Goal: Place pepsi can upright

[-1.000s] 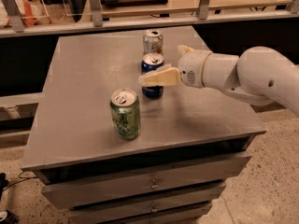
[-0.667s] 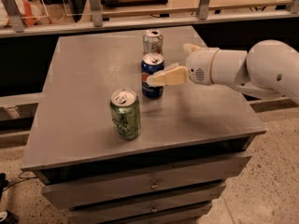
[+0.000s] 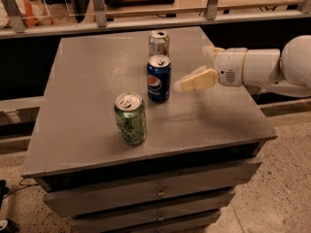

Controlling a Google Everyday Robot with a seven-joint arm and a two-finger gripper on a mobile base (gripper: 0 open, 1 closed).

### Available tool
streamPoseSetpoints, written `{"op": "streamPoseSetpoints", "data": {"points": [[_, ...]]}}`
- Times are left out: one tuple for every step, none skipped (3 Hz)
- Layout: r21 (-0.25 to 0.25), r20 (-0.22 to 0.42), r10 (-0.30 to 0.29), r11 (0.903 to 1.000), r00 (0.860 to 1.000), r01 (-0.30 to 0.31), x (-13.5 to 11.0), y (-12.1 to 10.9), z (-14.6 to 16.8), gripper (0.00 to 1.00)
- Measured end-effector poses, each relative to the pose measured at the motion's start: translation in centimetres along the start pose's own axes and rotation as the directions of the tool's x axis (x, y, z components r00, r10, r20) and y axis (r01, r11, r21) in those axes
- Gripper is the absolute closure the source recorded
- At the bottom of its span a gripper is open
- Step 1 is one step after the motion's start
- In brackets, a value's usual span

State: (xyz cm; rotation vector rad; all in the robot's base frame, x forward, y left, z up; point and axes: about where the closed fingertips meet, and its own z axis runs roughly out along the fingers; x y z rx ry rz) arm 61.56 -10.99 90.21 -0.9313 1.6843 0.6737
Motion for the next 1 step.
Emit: {"op": "streamPoseSetpoints", "data": {"points": [[0.000,0.000,0.000,1.0000,1.000,0.000,0.00,0.01,0.01,0.00]]}}
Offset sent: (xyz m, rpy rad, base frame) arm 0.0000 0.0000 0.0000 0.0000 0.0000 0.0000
